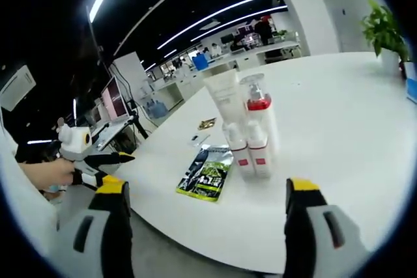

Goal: Arrange the skincare products in the storage area until every visible bottle or jar stands upright without overlapping.

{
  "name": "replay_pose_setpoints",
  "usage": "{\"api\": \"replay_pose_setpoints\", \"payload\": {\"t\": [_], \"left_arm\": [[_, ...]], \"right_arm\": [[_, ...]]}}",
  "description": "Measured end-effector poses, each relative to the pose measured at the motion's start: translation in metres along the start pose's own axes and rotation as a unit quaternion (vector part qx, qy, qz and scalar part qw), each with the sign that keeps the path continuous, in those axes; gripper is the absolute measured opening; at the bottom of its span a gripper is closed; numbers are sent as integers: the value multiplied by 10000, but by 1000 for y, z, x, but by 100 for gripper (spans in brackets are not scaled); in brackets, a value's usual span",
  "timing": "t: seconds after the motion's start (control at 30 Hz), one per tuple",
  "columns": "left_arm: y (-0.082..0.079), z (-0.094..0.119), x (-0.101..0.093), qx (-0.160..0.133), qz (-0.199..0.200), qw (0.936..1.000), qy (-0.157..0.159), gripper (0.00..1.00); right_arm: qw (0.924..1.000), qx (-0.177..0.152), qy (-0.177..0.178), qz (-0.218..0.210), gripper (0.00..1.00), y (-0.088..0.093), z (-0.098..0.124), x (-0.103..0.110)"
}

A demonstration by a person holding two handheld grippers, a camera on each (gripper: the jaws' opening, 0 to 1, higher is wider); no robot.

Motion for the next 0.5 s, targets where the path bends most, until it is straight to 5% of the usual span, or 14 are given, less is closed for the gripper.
{"api": "replay_pose_setpoints", "payload": {"t": [0.5], "left_arm": [[5,3,9,25,110,9998,-148,97]], "right_arm": [[10000,41,15,-23,100,3,-1,-1]]}}
Point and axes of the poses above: the point that each gripper's makers call its tool centre point, and the gripper's own axes: z roughly backward along the fingers, x roughly to its left, y roughly out of its underside, the point moved 1 cm from there along z, roughly backward along the fingers, and after that the axes turned 1 degree about x, right-handed, at the moved point
